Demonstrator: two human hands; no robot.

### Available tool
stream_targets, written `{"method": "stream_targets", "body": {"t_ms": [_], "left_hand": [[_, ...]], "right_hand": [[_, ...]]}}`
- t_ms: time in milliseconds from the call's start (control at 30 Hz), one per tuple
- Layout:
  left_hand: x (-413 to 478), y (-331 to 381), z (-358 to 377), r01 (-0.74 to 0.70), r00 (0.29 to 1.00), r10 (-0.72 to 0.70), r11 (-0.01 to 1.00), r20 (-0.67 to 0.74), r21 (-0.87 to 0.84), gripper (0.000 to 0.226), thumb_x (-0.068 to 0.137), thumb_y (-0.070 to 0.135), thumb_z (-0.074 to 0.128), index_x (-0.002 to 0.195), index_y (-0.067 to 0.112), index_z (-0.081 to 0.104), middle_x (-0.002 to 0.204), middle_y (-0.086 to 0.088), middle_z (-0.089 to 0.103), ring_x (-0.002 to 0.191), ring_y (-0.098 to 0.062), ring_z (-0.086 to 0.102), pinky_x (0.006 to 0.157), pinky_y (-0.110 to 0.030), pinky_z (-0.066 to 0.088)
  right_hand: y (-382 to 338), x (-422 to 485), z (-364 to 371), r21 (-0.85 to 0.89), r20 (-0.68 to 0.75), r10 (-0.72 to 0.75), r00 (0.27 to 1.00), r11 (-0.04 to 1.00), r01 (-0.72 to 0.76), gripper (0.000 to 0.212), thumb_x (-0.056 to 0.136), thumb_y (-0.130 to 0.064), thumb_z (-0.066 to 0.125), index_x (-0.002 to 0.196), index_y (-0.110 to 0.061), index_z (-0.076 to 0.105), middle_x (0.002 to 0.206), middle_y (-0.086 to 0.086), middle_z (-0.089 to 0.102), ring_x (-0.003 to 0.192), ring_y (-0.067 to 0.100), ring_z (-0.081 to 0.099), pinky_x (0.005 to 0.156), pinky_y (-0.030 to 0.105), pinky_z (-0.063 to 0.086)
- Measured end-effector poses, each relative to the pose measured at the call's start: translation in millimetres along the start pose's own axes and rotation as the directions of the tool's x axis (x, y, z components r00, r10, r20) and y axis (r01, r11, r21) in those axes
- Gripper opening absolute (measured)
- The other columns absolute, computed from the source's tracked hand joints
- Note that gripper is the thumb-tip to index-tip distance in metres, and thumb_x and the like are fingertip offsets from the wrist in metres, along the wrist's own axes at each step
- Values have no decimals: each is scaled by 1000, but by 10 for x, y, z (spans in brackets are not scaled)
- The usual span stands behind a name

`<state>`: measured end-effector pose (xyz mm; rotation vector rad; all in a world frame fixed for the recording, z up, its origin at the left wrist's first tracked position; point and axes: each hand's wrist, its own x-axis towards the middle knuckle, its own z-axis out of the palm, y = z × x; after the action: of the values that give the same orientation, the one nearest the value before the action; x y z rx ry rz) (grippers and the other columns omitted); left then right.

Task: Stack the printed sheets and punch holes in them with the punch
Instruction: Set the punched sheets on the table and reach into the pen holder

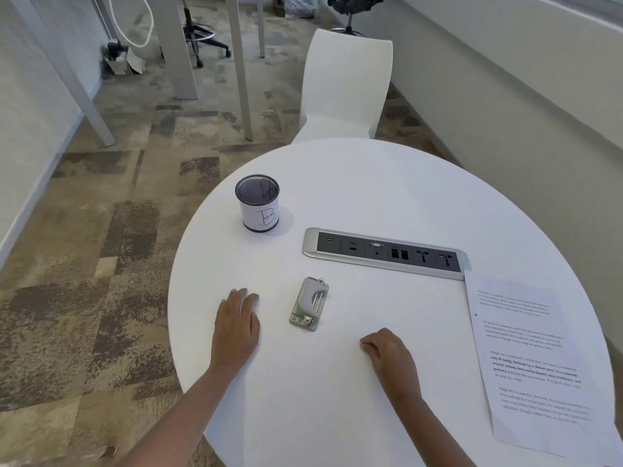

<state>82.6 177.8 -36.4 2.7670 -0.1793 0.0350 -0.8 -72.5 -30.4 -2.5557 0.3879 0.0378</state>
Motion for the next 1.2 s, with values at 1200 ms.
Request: {"method": "stream_targets", "body": {"t_ms": [1200], "left_hand": [[653,-161,113,-35,999,35,999,-6,26,46,79,12,52,124,8,59,134,-15,56,123,-33,54,100,-53,43]], "right_hand": [[-2371,2137,-148,298,-191,-233,954,912,282,14,87,-13,53,90,-3,62,95,15,66,89,26,57,72,25,36]]}}
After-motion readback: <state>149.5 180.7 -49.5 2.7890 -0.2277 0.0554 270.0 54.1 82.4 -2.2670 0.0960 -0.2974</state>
